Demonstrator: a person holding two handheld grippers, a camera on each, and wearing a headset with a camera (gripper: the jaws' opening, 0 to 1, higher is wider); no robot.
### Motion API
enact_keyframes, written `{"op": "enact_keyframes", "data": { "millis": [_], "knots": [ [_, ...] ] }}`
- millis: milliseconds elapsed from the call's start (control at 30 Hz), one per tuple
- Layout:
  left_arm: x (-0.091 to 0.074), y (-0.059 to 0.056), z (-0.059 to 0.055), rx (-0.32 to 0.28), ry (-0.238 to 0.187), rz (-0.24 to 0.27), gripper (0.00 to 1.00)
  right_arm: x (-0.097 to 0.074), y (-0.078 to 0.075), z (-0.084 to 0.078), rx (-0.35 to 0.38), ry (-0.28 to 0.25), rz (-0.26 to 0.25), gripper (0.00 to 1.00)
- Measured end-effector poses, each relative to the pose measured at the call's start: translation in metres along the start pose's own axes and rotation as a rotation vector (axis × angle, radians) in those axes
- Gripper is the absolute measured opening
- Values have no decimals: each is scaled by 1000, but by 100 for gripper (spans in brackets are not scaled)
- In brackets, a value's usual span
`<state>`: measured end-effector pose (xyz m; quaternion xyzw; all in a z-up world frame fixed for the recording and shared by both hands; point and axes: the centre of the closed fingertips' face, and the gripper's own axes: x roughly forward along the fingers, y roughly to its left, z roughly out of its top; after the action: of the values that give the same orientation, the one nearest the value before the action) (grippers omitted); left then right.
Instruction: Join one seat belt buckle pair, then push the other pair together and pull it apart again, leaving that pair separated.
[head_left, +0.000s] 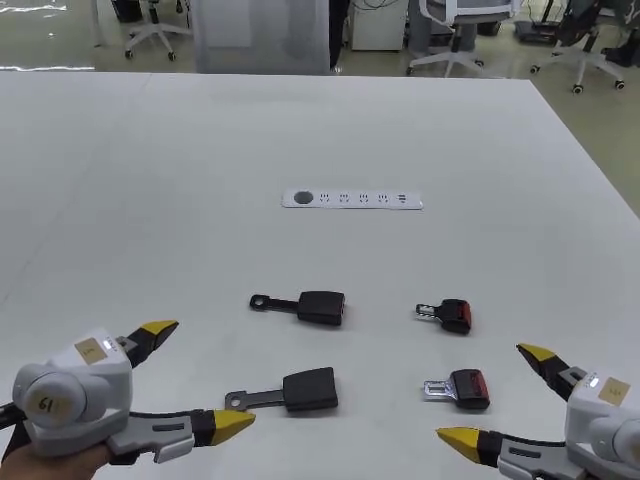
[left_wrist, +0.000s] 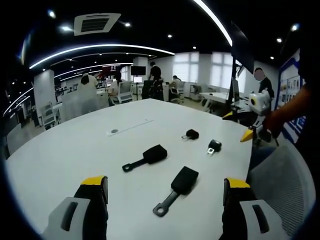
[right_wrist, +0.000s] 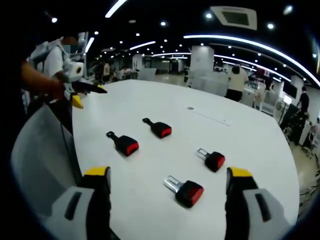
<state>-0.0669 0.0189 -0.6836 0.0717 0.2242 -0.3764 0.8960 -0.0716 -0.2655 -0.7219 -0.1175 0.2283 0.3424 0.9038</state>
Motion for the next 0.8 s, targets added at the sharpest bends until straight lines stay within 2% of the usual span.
{"op": "enact_keyframes", "data": {
  "millis": [200, 800],
  "knots": [
    [0, -2, 2, 1, -1, 0, 98, 0, -1, 1, 2, -3, 0, 97],
    [2, 2, -4, 4, 7, -4, 97, 1, -1, -2, 4, 2, 8, 97]
  ]
}}
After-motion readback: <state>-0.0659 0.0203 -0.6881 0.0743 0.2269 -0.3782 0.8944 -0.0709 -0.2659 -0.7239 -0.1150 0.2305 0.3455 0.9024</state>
